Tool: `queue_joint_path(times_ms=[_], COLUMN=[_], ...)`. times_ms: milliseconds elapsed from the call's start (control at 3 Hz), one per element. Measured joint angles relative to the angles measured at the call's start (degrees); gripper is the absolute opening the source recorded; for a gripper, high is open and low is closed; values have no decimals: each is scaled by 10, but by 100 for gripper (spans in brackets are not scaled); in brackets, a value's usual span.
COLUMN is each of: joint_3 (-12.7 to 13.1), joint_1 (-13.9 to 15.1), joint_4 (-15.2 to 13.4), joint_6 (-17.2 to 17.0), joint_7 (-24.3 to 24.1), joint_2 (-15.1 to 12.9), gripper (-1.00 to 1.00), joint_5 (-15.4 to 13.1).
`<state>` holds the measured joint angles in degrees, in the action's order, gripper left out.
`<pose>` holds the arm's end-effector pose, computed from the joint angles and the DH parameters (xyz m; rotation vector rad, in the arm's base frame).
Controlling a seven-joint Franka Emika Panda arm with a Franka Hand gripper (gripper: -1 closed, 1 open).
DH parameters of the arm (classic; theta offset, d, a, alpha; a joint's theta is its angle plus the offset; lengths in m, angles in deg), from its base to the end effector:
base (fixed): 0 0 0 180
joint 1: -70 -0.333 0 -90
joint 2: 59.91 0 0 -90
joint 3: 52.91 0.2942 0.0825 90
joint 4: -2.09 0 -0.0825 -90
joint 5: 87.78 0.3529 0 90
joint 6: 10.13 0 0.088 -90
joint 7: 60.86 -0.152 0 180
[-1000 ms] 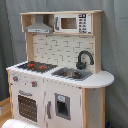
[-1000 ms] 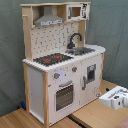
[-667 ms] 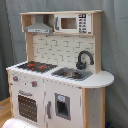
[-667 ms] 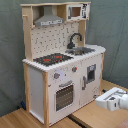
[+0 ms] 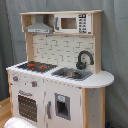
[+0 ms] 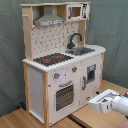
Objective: Play with the kitchen
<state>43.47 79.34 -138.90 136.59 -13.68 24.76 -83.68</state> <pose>0.1405 0.4517 0.2736 0.6532 1.6091 0.4729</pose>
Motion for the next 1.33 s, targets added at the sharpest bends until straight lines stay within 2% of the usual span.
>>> queue_joint_path(times_ms=[333,667,1000,1333], joint_3=[-2,-30,-65,-60], joint_1=[51,89,116,143], joint_4=[18,18,18,32], joint_6=[22,54,69,95], joint_7=[2,24,-9,-60], joint_2=[4,4,6,11], gripper=[100,100,100,100], joint_5=[-1,-4,-5,-5])
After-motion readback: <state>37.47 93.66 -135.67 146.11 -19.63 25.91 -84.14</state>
